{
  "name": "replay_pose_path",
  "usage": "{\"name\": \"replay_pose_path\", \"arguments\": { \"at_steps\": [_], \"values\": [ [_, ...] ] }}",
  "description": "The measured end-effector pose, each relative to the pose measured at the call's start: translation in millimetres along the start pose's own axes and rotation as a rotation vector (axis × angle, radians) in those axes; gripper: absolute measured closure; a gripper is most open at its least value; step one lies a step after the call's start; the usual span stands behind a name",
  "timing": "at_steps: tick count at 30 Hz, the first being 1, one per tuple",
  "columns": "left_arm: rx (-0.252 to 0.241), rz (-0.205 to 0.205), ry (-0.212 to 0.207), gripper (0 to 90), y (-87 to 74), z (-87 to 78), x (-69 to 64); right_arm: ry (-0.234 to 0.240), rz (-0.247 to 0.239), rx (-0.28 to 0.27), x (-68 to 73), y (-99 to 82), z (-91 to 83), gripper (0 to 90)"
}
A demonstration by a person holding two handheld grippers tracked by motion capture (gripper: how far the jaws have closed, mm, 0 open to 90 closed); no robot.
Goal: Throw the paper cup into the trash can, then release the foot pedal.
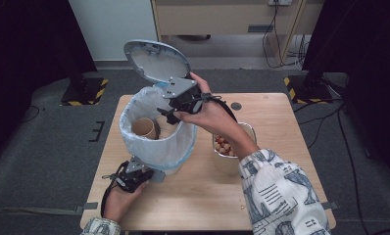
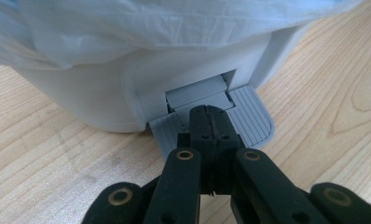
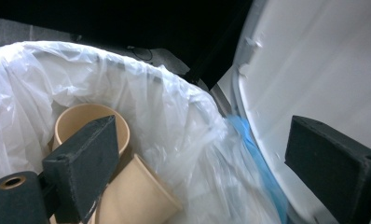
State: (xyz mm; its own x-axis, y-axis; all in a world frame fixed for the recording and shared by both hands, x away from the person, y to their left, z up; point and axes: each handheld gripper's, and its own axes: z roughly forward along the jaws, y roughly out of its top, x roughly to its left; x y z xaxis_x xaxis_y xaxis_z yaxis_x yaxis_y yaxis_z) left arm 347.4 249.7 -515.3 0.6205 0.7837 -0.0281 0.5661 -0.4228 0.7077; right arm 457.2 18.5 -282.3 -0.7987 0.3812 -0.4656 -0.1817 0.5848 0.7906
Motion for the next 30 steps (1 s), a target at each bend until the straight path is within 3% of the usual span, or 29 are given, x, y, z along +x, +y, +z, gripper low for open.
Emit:
{"name": "replay_pose_path", "arguments": {
  "at_steps": [13,23,25,26,27,30],
  "values": [
    [0.001,0.001,0.000,89.9,0.1,-0.1,-0.3,-0.065,0.079,0.009,-20.3,-27.2,-33.8,9.1],
    [-0.003,0.007,0.003,89.7,-0.1,-0.1,-1.2,-0.112,0.159,0.027,-36.3,-63.9,-58.6,9.0],
    [0.001,0.007,0.001,85.2,0.0,-1.3,-2.3,-0.122,0.168,0.034,-38.5,-70.7,-62.8,9.0],
    [0.014,0.013,0.035,79.8,0.3,-3.4,-3.5,-0.126,0.176,0.037,-39.8,-74.2,-65.0,9.0],
    [0.011,0.007,0.042,70.4,-0.5,-5.4,-3.8,-0.134,0.183,0.039,-41.9,-78.5,-67.8,9.0],
    [-0.037,-0.040,0.059,63.9,-4.8,-20.3,-0.1,-0.152,0.199,0.047,-45.9,-89.4,-74.2,9.0]
  ]
}}
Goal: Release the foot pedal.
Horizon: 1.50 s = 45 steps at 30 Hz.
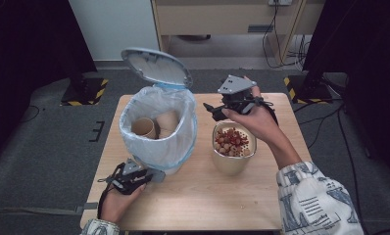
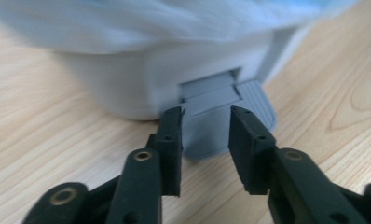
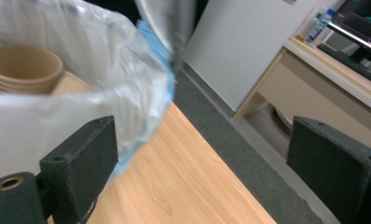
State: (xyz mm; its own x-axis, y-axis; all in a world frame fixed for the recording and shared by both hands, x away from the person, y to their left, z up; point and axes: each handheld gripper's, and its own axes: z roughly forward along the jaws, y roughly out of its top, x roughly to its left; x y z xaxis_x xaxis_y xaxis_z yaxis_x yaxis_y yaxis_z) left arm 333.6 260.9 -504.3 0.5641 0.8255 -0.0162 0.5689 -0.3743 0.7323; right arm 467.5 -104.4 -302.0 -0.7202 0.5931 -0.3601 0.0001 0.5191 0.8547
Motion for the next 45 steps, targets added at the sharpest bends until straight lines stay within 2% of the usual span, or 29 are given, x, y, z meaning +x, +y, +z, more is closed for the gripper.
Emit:
{"name": "replay_pose_path", "arguments": {
  "at_steps": [4,7,10,15,23,31,40,42,45],
  "values": [
    [-0.048,-0.048,0.064,56.2,-4.3,-16.1,10.6,-0.024,0.015,0.015,-8.1,-12.5,-6.1,9.0],
    [-0.056,-0.071,0.132,47.9,-6.1,-20.6,18.3,-0.040,0.027,0.026,-13.0,-22.3,-12.1,8.9],
    [-0.051,-0.117,0.159,35.4,-8.5,-20.3,27.1,-0.066,0.049,0.040,-18.7,-35.0,-20.2,8.4],
    [-0.038,-0.153,0.174,23.3,-12.7,-17.3,39.3,-0.116,0.121,0.062,-29.2,-65.2,-35.0,8.1],
    [-0.019,-0.141,0.183,11.5,-15.3,-11.4,44.4,-0.168,0.201,0.092,-40.1,-108.5,-50.5,7.2],
    [-0.013,-0.149,0.216,9.4,-19.4,-10.4,52.5,-0.234,0.276,0.129,-45.8,-150.0,-68.8,7.2],
    [0.026,-0.123,0.241,10.0,-23.0,-4.7,54.1,-0.269,0.355,0.187,-40.6,-198.6,-80.3,7.7],
    [0.029,-0.123,0.239,10.2,-23.6,-3.9,54.6,-0.271,0.377,0.198,-37.7,-209.2,-81.6,7.8],
    [0.059,-0.115,0.231,10.1,-25.1,-0.6,54.5,-0.276,0.400,0.224,-32.7,-226.3,-81.8,7.9]
  ]
}}
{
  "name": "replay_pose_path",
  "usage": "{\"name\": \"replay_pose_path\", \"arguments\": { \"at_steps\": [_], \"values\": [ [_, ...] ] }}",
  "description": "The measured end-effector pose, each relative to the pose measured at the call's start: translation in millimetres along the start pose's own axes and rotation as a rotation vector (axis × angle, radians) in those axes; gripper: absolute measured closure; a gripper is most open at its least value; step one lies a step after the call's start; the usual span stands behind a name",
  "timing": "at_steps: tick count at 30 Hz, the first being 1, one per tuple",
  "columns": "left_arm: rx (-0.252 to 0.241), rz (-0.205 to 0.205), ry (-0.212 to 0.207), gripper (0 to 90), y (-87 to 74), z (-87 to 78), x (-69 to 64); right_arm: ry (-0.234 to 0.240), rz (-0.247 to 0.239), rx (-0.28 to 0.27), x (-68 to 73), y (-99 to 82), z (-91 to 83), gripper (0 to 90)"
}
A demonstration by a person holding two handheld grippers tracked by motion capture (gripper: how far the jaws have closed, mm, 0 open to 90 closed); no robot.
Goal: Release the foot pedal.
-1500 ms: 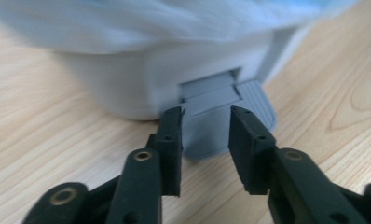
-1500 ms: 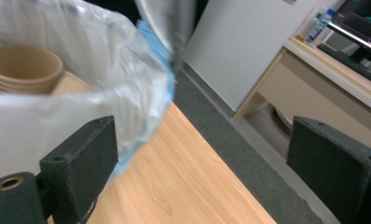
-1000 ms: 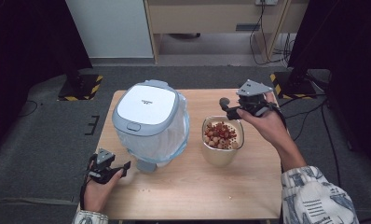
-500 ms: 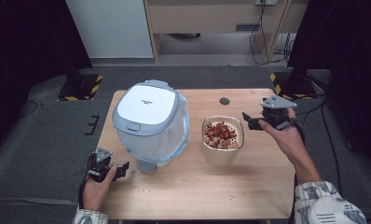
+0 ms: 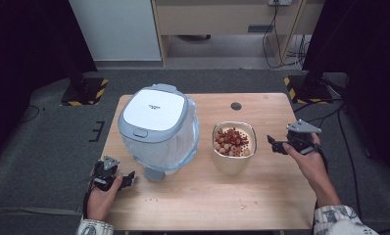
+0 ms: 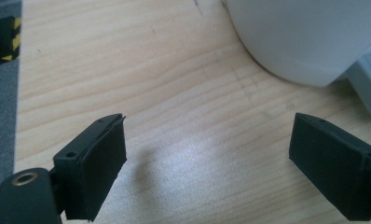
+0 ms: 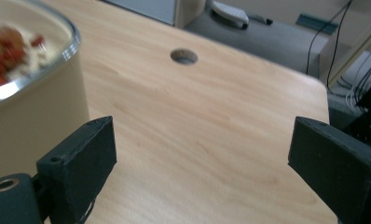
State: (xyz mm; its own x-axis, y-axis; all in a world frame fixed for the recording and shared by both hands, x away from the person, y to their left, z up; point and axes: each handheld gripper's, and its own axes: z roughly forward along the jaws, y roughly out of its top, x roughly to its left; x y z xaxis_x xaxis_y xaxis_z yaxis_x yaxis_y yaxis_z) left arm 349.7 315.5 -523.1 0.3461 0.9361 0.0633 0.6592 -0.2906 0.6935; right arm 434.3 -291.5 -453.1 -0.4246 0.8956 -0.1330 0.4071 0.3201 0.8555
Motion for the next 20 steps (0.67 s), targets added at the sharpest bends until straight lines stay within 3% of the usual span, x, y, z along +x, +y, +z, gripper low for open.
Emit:
{"name": "replay_pose_path", "arguments": {
  "at_steps": [6,12,17,20],
  "values": [
    [0.032,0.013,-0.011,10.1,-1.6,4.7,-1.7,0.000,0.038,0.058,2.3,-25.9,8.7,8.0],
    [0.023,-0.009,-0.039,8.9,-3.1,6.4,-1.1,0.013,0.055,0.157,11.9,-49.8,22.3,8.0],
    [0.017,-0.017,-0.052,8.4,-3.9,7.3,-1.6,0.020,0.067,0.226,17.2,-62.2,31.1,7.5],
    [0.017,-0.017,-0.056,8.1,-4.0,7.7,-1.3,0.017,0.066,0.237,18.2,-65.8,33.8,7.7]
  ]
}}
